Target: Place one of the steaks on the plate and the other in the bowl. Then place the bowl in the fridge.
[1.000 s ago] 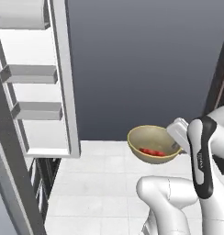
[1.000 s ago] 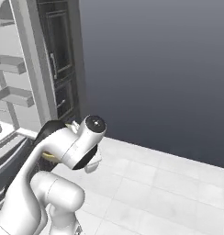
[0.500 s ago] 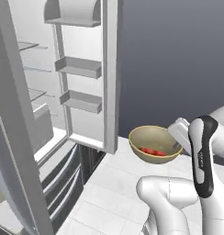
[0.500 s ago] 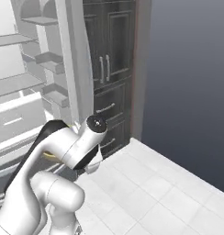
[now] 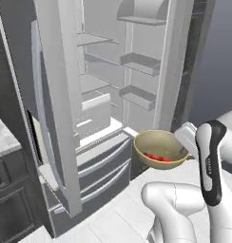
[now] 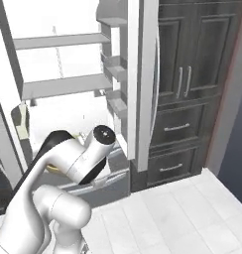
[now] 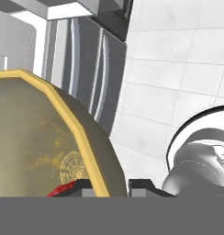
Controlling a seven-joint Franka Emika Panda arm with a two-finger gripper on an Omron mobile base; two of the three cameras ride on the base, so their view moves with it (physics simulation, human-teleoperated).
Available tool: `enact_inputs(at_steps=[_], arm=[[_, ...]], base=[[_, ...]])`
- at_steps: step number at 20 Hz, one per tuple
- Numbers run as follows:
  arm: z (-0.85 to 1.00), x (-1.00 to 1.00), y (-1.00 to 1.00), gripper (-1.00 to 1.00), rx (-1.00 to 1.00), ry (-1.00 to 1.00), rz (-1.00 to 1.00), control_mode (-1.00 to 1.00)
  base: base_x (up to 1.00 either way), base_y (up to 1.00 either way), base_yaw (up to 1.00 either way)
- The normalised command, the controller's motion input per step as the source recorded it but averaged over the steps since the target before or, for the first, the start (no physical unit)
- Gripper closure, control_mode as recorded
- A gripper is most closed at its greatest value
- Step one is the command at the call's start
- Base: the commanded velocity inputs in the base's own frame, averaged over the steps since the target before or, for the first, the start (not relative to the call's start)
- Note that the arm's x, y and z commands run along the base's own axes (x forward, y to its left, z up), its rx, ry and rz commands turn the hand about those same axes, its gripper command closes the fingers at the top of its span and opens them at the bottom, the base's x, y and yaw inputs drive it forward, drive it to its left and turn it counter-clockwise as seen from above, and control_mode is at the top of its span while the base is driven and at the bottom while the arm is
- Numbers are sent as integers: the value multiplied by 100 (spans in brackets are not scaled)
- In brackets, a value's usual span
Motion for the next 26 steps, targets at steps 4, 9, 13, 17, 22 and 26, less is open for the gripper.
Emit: enact_inputs(at_steps=[4,9,13,17,22,26], arm=[[0,0,0,100,0,0,0,100],[0,0,0,100,0,0,0,100],[0,0,0,100,0,0,0,100],[0,0,0,100,0,0,0,100],[0,0,0,100,0,0,0,100],[0,0,0,100,0,0,0,100]], base=[[43,-42,72],[72,-45,56],[74,-26,47],[31,-18,16],[59,0,20],[70,-21,21]])
